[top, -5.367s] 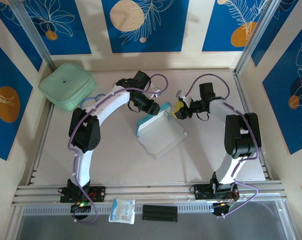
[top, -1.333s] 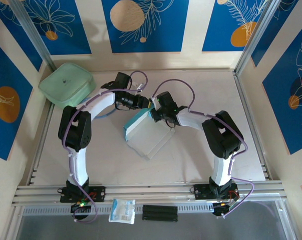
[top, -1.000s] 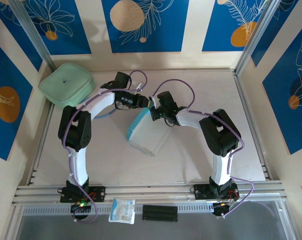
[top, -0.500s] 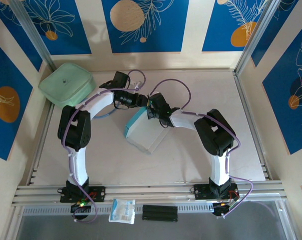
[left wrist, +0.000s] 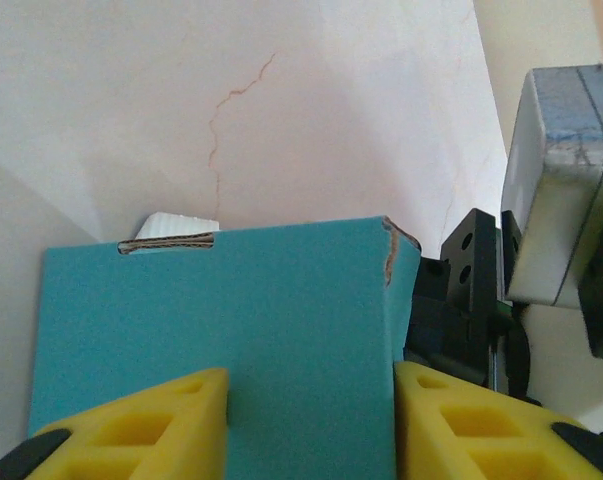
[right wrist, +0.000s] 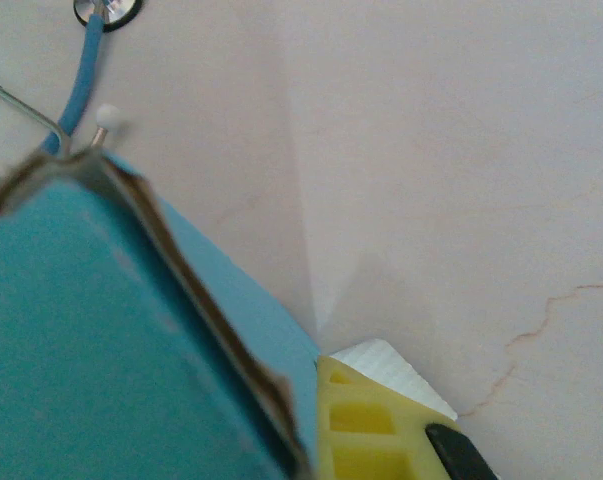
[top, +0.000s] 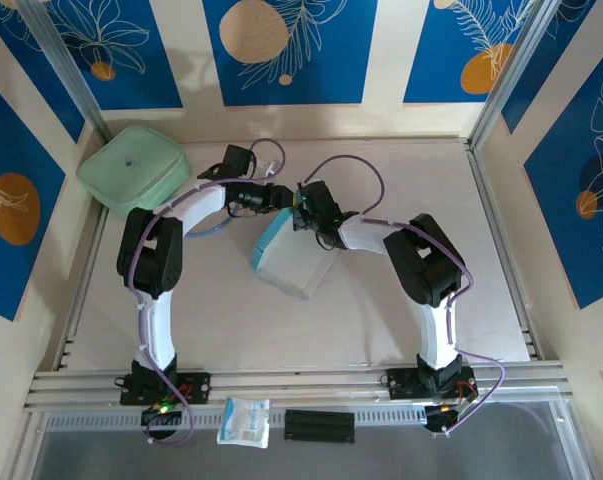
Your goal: Fold the paper box
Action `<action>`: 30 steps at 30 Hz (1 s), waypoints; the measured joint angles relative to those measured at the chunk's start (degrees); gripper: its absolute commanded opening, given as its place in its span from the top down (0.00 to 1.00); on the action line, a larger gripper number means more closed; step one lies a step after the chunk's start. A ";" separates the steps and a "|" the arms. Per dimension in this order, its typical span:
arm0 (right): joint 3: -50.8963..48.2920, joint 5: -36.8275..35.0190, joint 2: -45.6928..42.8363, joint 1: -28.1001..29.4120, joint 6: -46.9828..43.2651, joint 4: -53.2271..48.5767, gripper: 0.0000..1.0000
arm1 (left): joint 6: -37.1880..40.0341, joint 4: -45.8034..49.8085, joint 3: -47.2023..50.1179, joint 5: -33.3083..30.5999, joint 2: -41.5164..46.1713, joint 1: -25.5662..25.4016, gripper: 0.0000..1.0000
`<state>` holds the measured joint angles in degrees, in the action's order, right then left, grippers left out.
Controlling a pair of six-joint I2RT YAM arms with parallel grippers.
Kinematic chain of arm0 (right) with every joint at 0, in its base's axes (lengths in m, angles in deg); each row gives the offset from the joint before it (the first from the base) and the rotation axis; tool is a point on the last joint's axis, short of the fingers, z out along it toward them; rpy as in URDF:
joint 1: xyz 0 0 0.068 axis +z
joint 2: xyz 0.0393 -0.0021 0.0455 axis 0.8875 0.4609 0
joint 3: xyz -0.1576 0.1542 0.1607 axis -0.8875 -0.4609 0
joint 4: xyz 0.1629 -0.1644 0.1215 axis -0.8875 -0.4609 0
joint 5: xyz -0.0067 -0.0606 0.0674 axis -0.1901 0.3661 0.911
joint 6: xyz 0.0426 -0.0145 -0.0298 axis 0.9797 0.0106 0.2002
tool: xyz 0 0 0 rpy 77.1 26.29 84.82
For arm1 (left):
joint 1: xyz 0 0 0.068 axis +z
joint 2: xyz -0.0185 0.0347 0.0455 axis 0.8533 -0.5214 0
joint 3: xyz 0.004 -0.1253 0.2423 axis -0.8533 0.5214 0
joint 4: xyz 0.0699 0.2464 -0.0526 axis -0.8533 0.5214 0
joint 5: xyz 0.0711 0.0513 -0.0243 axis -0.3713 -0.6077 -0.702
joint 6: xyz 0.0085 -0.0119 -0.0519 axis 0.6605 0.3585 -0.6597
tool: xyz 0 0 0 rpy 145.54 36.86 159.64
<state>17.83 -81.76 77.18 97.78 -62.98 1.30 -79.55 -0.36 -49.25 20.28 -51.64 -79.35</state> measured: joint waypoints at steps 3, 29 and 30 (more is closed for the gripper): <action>-0.22 1.75 0.24 -0.31 0.85 1.33 1.00 | -0.28 -0.28 0.00 0.15 -0.15 0.22 0.58; -3.32 9.51 0.59 -1.22 0.76 8.26 1.00 | -3.13 -3.61 4.26 1.49 2.73 1.25 0.29; -4.11 9.70 -0.11 -0.98 0.52 8.20 1.00 | -3.13 -3.50 4.57 1.29 3.32 1.27 0.27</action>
<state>13.72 -72.06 77.07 96.80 -62.46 9.49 -82.67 -3.86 -44.68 21.57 -48.31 -78.08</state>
